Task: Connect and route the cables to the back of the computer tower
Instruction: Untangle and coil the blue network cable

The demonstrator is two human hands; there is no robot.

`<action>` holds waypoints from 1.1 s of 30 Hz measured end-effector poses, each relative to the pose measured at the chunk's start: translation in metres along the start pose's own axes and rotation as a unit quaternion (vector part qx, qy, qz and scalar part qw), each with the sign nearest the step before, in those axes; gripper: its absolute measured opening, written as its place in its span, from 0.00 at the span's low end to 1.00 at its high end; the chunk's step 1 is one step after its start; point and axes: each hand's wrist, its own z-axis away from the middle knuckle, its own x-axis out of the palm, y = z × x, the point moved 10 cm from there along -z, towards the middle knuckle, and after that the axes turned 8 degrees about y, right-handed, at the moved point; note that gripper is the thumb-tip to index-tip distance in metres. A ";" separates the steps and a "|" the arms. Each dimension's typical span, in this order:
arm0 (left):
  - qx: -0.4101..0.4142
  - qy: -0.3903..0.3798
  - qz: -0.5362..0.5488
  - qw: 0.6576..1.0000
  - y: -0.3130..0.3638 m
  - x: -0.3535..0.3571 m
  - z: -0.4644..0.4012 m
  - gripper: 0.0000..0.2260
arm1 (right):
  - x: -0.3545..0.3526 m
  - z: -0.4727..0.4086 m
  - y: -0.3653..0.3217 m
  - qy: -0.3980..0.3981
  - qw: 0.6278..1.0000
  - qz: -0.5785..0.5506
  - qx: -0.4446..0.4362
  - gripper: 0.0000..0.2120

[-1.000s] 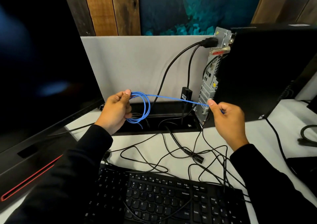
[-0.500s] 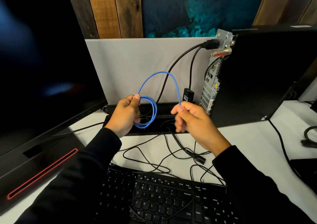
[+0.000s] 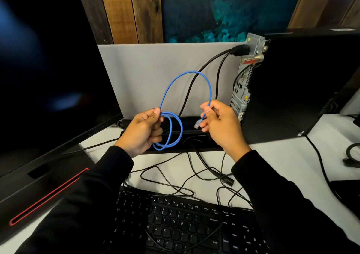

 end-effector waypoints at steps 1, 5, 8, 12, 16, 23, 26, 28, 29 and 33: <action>-0.006 -0.014 0.017 1.000 0.000 0.003 0.002 0.14 | 0.004 0.000 0.008 -0.008 0.999 -0.019 0.025 0.08; 0.001 -0.044 0.002 0.999 -0.005 0.021 0.004 0.14 | 0.044 0.015 0.034 -0.062 0.962 -0.192 0.182 0.08; 0.060 -0.001 -0.089 0.994 -0.003 0.022 -0.001 0.15 | 0.066 0.036 0.048 -0.084 0.903 -0.281 0.315 0.08; 0.119 0.054 -0.168 0.977 0.002 0.018 -0.001 0.14 | 0.079 0.051 0.047 -0.146 0.860 -0.314 0.374 0.16; 0.134 0.076 -0.176 0.972 0.003 0.019 -0.001 0.14 | 0.074 0.048 0.041 -0.170 0.945 -0.151 0.235 0.10; 0.075 0.138 -0.022 0.987 0.007 -0.024 -0.010 0.15 | 0.022 0.028 0.018 -0.097 0.991 0.088 0.024 0.09; 0.040 0.171 0.077 0.981 0.013 -0.050 -0.012 0.16 | -0.003 0.022 0.036 -0.067 0.993 0.050 0.079 0.09; 0.036 0.192 0.111 0.974 0.018 -0.067 -0.010 0.16 | -0.023 0.018 0.062 -0.046 0.985 0.144 0.085 0.10; 0.038 0.203 0.120 0.971 0.020 -0.074 -0.009 0.16 | -0.028 0.016 0.071 -0.053 0.970 0.229 0.066 0.10; 0.045 0.225 0.116 0.966 0.023 -0.086 -0.007 0.15 | -0.032 0.019 0.096 -0.093 0.897 0.429 0.053 0.13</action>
